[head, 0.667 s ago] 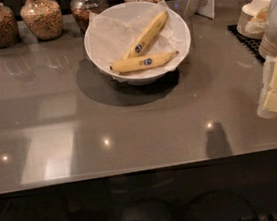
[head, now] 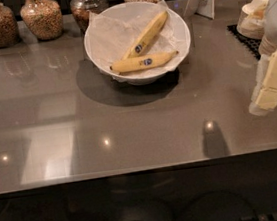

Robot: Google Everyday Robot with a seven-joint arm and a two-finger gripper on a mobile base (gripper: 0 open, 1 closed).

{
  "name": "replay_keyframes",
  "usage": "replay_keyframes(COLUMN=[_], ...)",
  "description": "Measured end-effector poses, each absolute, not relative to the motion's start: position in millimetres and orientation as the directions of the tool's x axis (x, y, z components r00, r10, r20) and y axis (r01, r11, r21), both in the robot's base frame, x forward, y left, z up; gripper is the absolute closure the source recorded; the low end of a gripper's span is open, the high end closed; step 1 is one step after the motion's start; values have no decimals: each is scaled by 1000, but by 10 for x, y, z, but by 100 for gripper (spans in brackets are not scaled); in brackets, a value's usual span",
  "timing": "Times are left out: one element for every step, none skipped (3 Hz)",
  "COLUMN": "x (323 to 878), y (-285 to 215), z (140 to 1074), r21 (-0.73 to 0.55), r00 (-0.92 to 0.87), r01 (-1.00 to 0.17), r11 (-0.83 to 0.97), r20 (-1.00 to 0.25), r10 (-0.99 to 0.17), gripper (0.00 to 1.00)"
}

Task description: Pick banana from white bowl

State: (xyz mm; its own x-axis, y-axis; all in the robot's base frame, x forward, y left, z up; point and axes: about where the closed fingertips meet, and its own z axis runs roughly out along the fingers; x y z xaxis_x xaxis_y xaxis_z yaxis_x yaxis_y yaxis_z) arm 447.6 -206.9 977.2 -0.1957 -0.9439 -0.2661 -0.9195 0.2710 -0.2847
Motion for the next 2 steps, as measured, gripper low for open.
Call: replay_keyframes(x=[4691,5027], y=[-1903,-1691], z=[9810,9888], r21=[-347,-403], r00=[-156,-94], r01=[-888,-853], r11=[303,330], r20=[-391,-504], r10=[-907,-859], gripper=[0,0])
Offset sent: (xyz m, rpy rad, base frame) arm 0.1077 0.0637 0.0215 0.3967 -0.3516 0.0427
